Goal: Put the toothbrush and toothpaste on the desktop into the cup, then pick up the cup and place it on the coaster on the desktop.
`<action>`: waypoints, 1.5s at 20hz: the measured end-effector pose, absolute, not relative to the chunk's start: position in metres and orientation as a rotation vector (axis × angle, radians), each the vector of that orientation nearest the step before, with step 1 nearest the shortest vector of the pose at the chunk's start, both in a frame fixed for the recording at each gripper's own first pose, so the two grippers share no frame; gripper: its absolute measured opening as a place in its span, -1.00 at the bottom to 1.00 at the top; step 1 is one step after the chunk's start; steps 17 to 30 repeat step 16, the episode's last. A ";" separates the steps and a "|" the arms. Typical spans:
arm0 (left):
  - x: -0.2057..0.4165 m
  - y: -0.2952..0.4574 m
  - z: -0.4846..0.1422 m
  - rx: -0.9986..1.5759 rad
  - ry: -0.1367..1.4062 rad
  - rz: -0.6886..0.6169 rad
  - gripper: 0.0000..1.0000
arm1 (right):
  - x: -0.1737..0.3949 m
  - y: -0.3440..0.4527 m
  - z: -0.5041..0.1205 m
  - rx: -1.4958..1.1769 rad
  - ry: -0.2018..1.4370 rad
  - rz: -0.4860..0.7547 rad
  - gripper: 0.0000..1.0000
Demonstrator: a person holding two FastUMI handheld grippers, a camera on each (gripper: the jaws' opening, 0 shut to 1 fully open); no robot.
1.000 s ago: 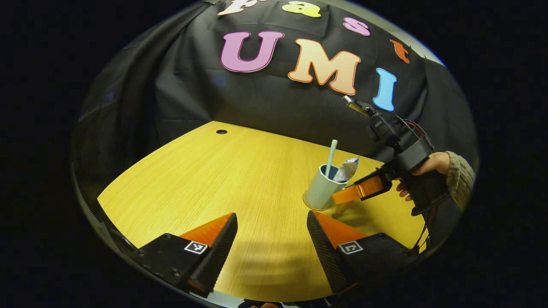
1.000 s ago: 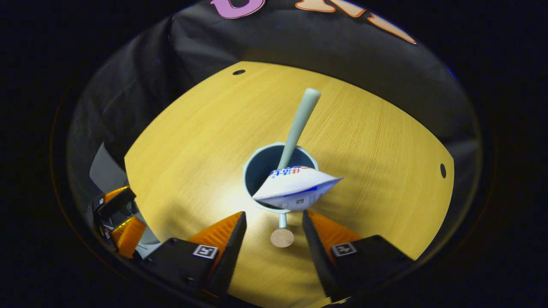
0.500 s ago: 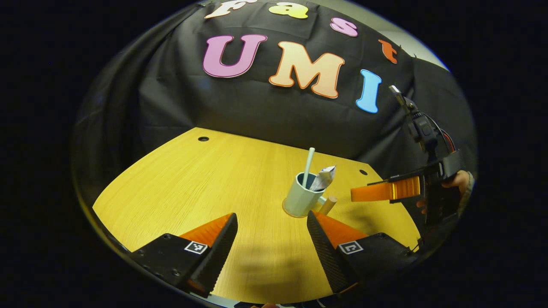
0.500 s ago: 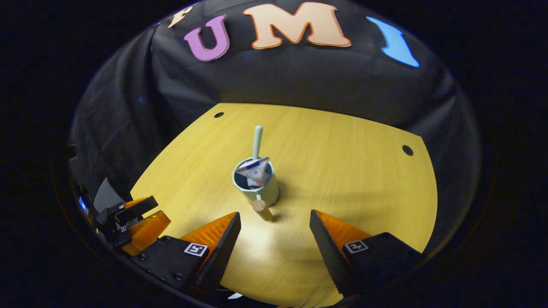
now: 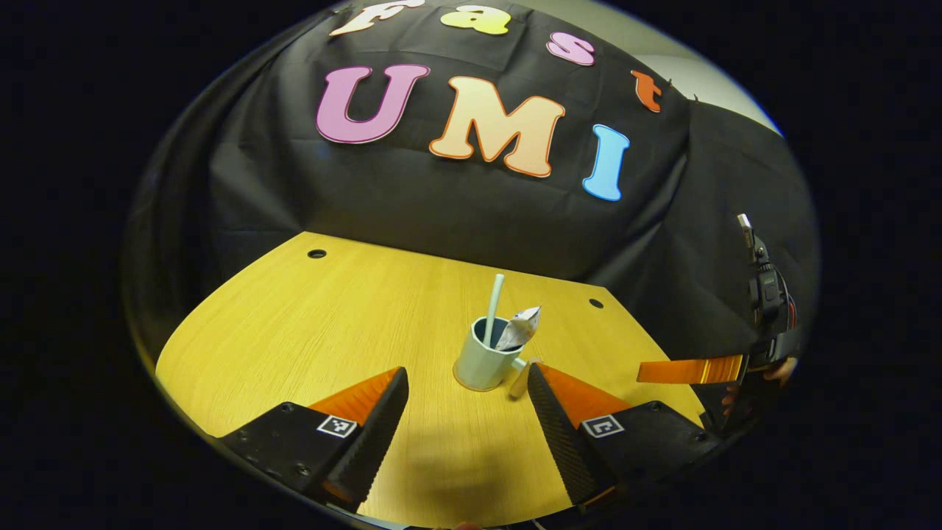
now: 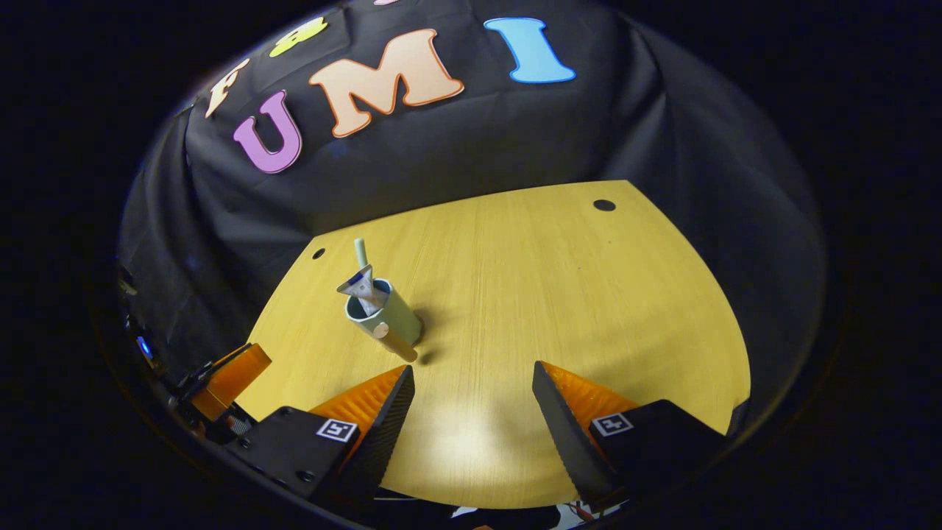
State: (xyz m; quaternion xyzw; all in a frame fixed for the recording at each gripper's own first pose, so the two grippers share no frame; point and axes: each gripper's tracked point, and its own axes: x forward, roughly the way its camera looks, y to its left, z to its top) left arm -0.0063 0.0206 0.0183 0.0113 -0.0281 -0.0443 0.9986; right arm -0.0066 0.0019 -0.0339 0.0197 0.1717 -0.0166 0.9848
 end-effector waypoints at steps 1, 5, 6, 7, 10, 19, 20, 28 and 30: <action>-0.006 0.019 0.017 0.036 -0.049 -0.099 0.87 | -0.012 -0.002 -0.032 0.044 0.336 -0.045 0.92; -0.006 0.012 0.014 0.067 -0.034 -0.141 0.88 | -0.029 -0.013 -0.032 0.069 0.319 -0.091 0.99; -0.006 0.011 0.014 0.070 -0.029 -0.147 0.90 | -0.033 -0.015 -0.033 0.076 0.314 -0.101 0.92; -0.005 0.010 0.012 0.074 -0.022 -0.154 0.88 | -0.035 -0.017 -0.032 0.082 0.305 -0.110 0.92; -0.006 0.009 0.011 0.089 -0.013 -0.171 0.88 | -0.044 -0.024 -0.028 0.100 0.276 -0.137 0.99; -0.008 0.003 0.016 0.125 -0.023 -0.199 0.88 | -0.061 -0.031 -0.023 0.131 0.230 -0.173 0.92; -0.008 0.003 0.016 0.125 -0.023 -0.199 0.88 | -0.061 -0.031 -0.023 0.131 0.230 -0.173 0.92; -0.008 0.003 0.016 0.125 -0.023 -0.199 0.88 | -0.061 -0.031 -0.023 0.131 0.230 -0.173 0.92; -0.008 0.003 0.016 0.125 -0.023 -0.199 0.88 | -0.061 -0.031 -0.023 0.131 0.230 -0.173 0.92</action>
